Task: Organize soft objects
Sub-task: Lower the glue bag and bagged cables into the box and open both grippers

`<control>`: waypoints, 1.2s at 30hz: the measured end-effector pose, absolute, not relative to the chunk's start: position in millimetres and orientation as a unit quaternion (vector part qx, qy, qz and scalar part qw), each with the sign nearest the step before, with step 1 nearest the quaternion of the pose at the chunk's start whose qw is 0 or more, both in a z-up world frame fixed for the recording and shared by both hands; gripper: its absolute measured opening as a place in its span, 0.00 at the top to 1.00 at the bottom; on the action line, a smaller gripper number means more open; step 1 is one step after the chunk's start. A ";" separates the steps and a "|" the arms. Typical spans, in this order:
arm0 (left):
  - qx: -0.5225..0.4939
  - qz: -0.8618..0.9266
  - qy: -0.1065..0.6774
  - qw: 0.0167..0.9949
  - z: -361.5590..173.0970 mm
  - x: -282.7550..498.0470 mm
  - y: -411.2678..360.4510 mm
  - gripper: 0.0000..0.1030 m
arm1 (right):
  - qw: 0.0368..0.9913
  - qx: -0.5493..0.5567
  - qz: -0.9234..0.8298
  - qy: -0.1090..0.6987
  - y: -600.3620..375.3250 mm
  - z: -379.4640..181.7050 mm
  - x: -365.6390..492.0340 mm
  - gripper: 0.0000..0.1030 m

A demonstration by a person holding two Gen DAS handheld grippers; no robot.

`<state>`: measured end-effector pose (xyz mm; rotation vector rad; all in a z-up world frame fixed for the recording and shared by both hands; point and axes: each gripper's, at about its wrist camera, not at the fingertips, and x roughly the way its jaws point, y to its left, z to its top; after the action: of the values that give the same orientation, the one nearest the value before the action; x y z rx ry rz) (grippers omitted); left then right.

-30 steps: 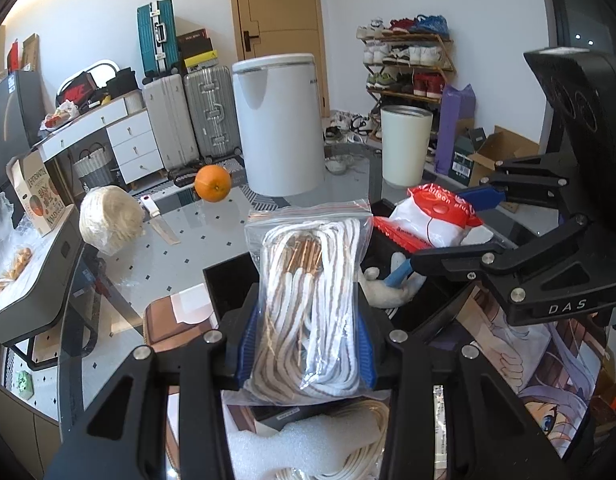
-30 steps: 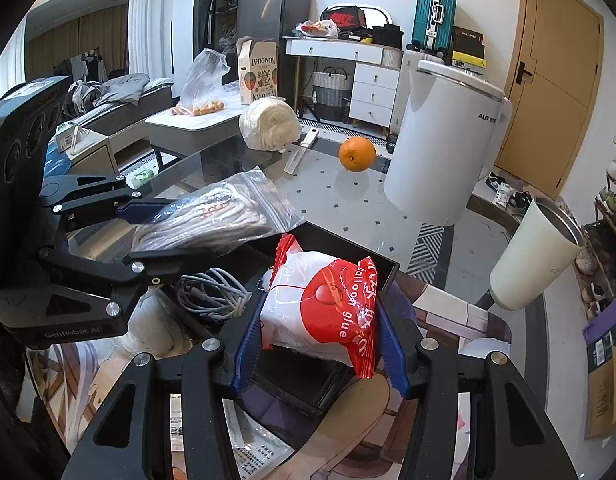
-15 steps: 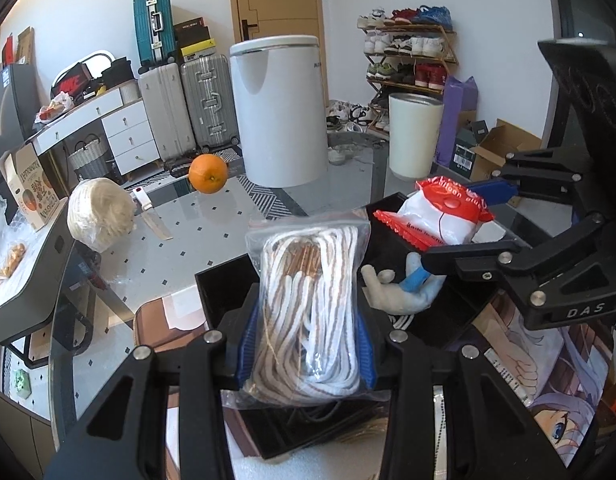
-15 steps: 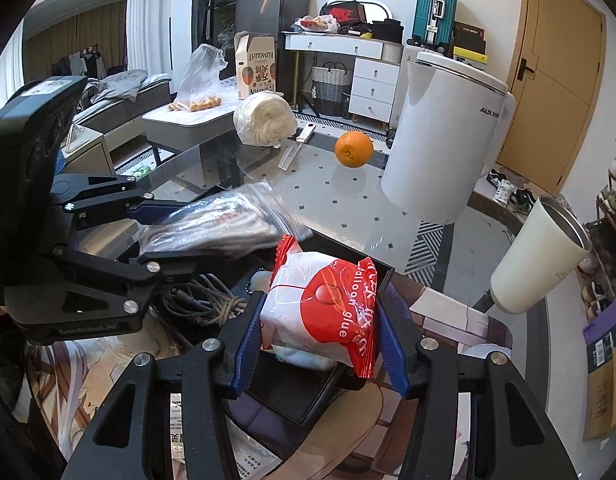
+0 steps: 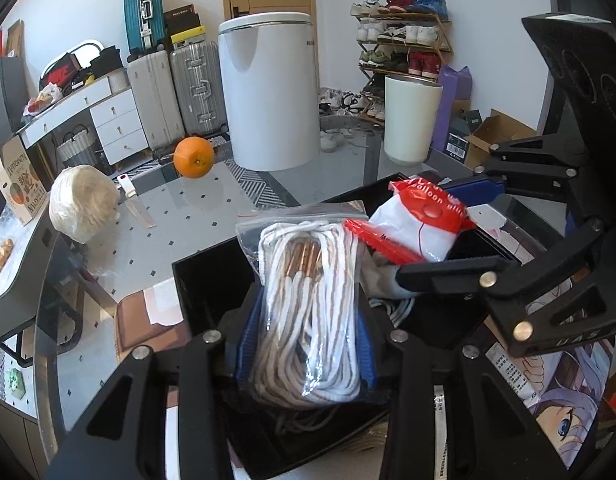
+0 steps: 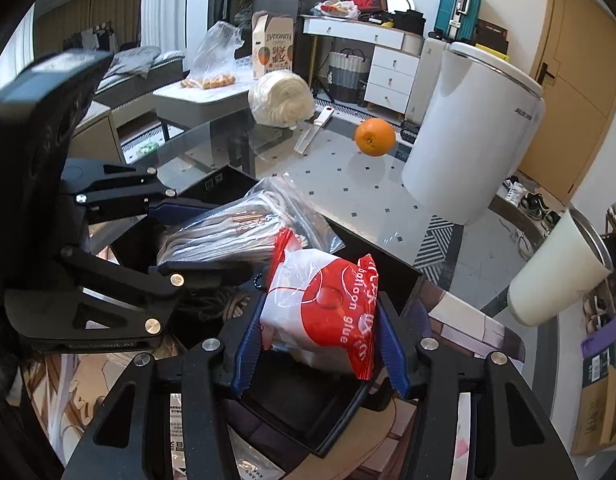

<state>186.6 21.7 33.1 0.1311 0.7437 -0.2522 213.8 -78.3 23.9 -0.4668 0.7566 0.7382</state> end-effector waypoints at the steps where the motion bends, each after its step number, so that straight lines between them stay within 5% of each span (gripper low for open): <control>1: 0.064 -0.124 0.362 0.922 32.6 187.1 21.9 0.62 | 0.836 -0.223 0.350 0.359 -76.7 23.1 215.3 0.49; 6: 0.061 -0.129 0.363 0.921 32.9 187.4 23.2 0.61 | 0.825 -0.237 0.355 0.370 -68.5 18.5 220.9 0.48; 12: 0.049 -0.130 0.365 0.921 38.2 182.2 27.6 0.43 | 0.819 -0.238 0.363 0.376 -70.1 21.2 221.9 0.42; 19: 0.036 -0.130 0.357 0.924 42.4 174.7 35.2 0.28 | 0.820 -0.236 0.368 0.368 -74.5 27.1 214.4 0.23; 24: 0.031 -0.119 0.346 0.930 48.4 167.0 38.6 0.20 | 0.827 -0.236 0.358 0.364 -79.4 28.1 211.9 0.22; 28: 0.025 -0.095 0.342 0.935 48.6 162.7 44.7 0.03 | 0.837 -0.225 0.343 0.362 -87.3 27.6 210.1 0.15; 31: 0.015 -0.083 0.331 0.940 51.2 155.7 50.5 0.00 | 0.846 -0.204 0.339 0.358 -94.8 28.2 205.3 0.02; 36: 0.002 -0.055 0.305 0.951 53.9 139.3 54.6 0.00 | 0.862 -0.160 0.335 0.345 -108.4 29.8 191.4 0.01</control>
<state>139.3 54.6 53.9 0.0041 0.6211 -0.1111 191.4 -108.4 29.8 -0.3359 0.7246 0.7022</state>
